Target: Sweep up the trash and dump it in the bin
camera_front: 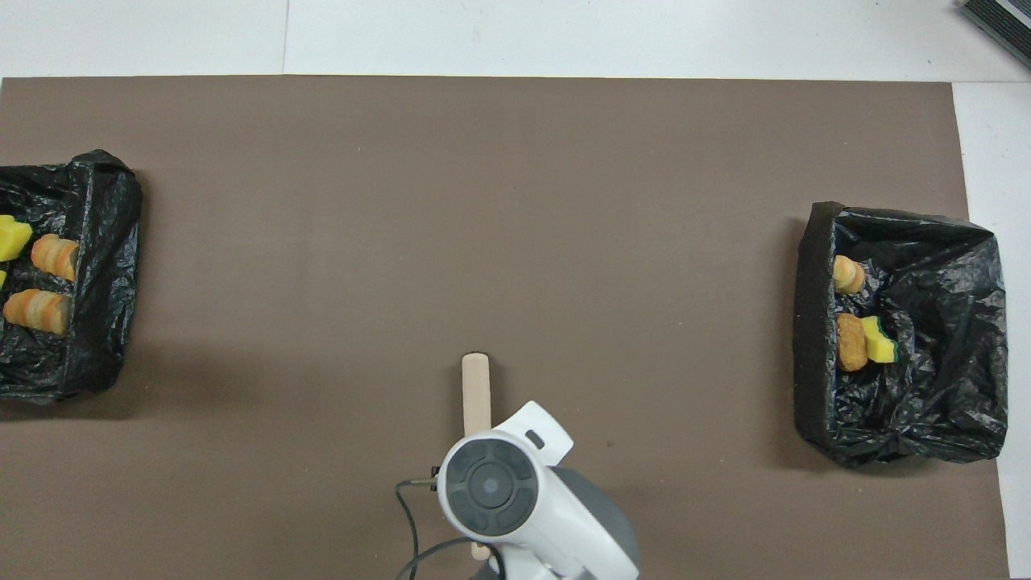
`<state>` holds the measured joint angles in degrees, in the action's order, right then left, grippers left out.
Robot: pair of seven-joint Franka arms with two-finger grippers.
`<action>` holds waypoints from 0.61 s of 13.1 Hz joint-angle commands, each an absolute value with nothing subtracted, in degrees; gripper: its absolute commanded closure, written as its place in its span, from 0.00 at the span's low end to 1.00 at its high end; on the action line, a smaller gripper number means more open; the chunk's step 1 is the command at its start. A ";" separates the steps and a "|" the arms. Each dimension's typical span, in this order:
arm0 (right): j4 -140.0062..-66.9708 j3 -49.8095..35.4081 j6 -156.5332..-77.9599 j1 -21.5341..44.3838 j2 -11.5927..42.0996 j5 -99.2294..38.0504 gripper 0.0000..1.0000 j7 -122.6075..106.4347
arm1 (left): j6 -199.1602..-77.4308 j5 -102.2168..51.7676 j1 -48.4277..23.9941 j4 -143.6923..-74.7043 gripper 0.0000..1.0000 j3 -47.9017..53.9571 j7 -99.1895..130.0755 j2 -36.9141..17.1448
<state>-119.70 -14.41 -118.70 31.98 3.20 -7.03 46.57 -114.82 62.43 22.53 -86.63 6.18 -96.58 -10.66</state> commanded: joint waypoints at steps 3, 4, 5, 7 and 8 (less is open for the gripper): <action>-117.44 -14.41 -116.20 17.60 -0.97 -6.24 0.00 39.38 | -108.05 61.64 21.10 -86.93 1.00 7.29 -95.71 -7.30; -115.51 -14.41 -116.02 14.62 -0.18 -6.07 0.00 37.90 | -105.41 58.65 20.66 -87.10 1.00 8.51 -95.97 -6.95; -113.31 -14.41 -115.93 11.54 0.00 -6.24 0.00 35.53 | -103.21 55.93 20.22 -87.53 1.00 9.74 -96.41 -6.77; -109.27 -14.24 -115.14 7.31 -0.09 -6.07 0.00 30.43 | -98.38 50.47 17.77 -88.42 1.00 11.07 -96.50 -6.16; -106.99 -13.98 -113.74 5.55 0.09 -5.54 0.00 28.41 | -94.78 47.32 15.06 -88.68 1.00 11.16 -96.24 -5.98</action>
